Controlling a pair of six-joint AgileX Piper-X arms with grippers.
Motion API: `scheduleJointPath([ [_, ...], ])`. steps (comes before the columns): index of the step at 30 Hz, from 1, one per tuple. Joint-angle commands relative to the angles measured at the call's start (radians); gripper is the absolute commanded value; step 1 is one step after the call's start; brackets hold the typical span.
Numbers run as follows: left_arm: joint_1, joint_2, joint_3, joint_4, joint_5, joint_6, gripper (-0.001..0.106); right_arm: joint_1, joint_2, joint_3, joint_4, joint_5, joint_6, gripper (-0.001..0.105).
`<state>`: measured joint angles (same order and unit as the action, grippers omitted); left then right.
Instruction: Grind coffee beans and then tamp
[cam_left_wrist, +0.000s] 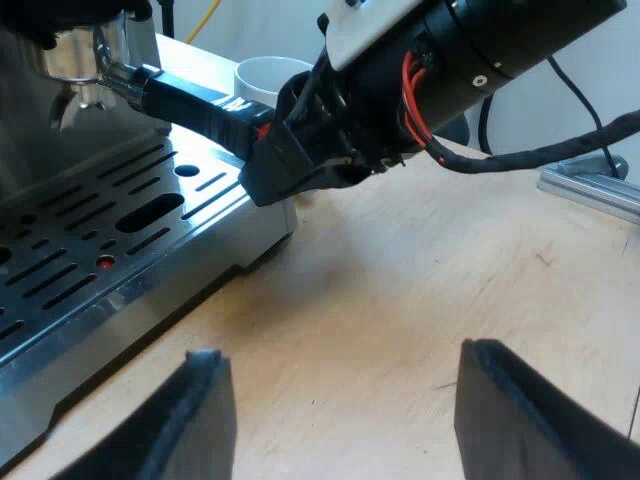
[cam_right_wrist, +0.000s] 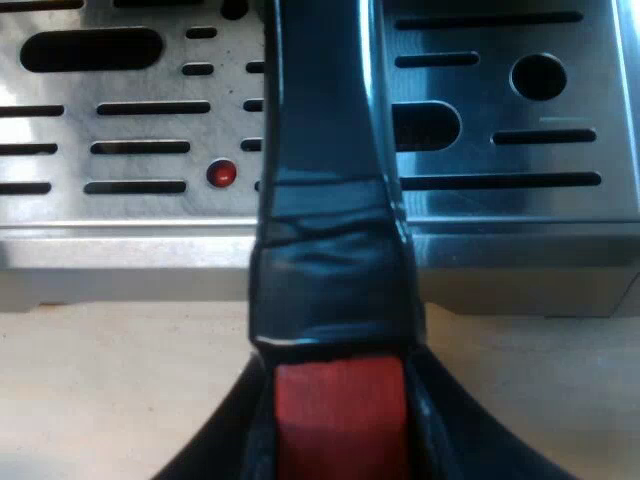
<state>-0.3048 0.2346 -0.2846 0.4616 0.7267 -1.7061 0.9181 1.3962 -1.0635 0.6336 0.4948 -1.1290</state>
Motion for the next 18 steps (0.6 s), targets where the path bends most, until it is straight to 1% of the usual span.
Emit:
scheduleJointPath([
  [1,-0.006,-0.005,-0.012,-0.011,0.003,-0.008,0.051,0.029,-0.002,-0.001,0.064,0.007,0.002,0.000],
  [3,-0.006,-0.005,-0.012,-0.011,0.003,-0.008,0.051,0.042,-0.002,-0.001,0.077,0.027,0.014,0.000],
  [4,-0.006,-0.005,-0.012,-0.011,0.003,-0.008,0.051,0.055,-0.002,-0.001,0.089,0.056,0.032,0.000],
  [6,-0.006,-0.005,-0.012,-0.011,0.003,-0.008,0.051,0.073,-0.005,-0.001,0.104,0.079,0.062,0.000],
  [12,-0.006,-0.005,-0.012,-0.011,0.003,-0.008,0.051,0.107,-0.005,-0.001,0.105,0.079,0.067,0.000],
  [18,-0.006,-0.005,-0.012,-0.011,0.003,-0.008,0.051,0.122,-0.011,-0.001,0.110,0.079,0.123,0.000],
])
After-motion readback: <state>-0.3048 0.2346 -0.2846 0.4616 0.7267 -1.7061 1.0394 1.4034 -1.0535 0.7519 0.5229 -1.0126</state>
